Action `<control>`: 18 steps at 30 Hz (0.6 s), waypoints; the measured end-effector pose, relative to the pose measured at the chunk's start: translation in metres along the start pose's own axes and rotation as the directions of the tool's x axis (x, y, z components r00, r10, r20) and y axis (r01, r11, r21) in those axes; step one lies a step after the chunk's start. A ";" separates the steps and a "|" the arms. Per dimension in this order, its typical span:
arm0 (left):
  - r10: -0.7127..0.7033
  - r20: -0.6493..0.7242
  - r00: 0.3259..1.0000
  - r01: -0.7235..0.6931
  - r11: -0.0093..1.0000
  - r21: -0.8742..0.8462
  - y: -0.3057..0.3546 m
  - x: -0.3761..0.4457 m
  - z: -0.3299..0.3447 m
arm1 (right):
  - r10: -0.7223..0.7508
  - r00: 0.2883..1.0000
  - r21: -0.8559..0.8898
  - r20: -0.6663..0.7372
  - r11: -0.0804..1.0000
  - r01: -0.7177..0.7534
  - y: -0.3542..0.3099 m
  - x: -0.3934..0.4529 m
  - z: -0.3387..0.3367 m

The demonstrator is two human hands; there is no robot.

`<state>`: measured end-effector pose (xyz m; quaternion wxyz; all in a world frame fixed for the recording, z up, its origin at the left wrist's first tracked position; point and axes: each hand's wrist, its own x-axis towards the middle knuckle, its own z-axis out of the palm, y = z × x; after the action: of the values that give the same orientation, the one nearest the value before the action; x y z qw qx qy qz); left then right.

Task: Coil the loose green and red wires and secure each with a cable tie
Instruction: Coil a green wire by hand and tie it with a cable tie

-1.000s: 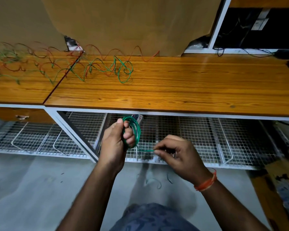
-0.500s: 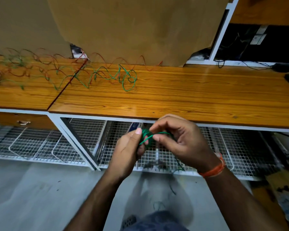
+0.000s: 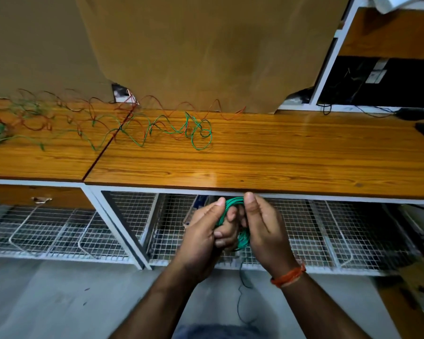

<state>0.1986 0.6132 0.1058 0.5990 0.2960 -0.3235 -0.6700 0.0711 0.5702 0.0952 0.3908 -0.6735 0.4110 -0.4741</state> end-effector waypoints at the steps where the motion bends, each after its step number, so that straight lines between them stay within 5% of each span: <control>1: 0.002 0.009 1.000 -0.002 1.000 0.030 0.002 -0.001 -0.003 | 0.002 1.000 0.001 -0.016 1.000 -0.002 0.001 0.000 0.005; 9: -0.016 0.087 0.996 0.006 0.993 0.115 0.028 -0.012 -0.029 | 0.021 0.997 0.127 0.068 0.991 -0.030 -0.004 -0.001 0.030; 18: -0.133 0.046 0.990 0.140 0.967 -0.211 0.024 -0.017 -0.034 | -0.042 0.999 -0.049 -0.019 0.998 0.041 -0.006 -0.007 0.044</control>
<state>0.2420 0.6252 0.1035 0.5746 0.2411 -0.2377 -0.7451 0.1135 0.5848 0.0880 0.3602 -0.6863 0.4124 -0.4787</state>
